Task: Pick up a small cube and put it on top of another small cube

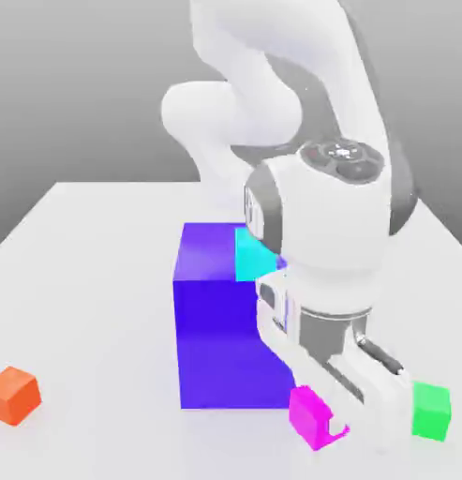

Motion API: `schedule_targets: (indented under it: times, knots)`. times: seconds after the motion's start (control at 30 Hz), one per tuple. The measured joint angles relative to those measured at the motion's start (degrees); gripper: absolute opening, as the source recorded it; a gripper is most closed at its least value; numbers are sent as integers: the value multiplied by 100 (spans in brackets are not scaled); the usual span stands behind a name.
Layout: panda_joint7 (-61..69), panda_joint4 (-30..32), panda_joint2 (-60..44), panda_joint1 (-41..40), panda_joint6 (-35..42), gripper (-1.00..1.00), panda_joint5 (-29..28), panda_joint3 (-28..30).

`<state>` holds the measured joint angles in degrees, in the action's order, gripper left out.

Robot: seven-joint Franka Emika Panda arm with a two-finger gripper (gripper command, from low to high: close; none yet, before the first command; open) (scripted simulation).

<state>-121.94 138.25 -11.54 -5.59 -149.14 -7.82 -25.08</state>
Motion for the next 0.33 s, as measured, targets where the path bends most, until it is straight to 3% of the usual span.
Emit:
schedule_targets:
  times: [0.1, 0.2, 0.23, 0.33]
  knots:
    - [-384, 120, -115, 624, -146, -100, -390, -329]
    - [-826, 90, -587, 1020, -501, -100, -963, -128]
    - [-951, 76, -744, 1134, -619, 100, -1132, -6]
    - [-951, 76, -744, 1134, -620, 100, -1132, -6]
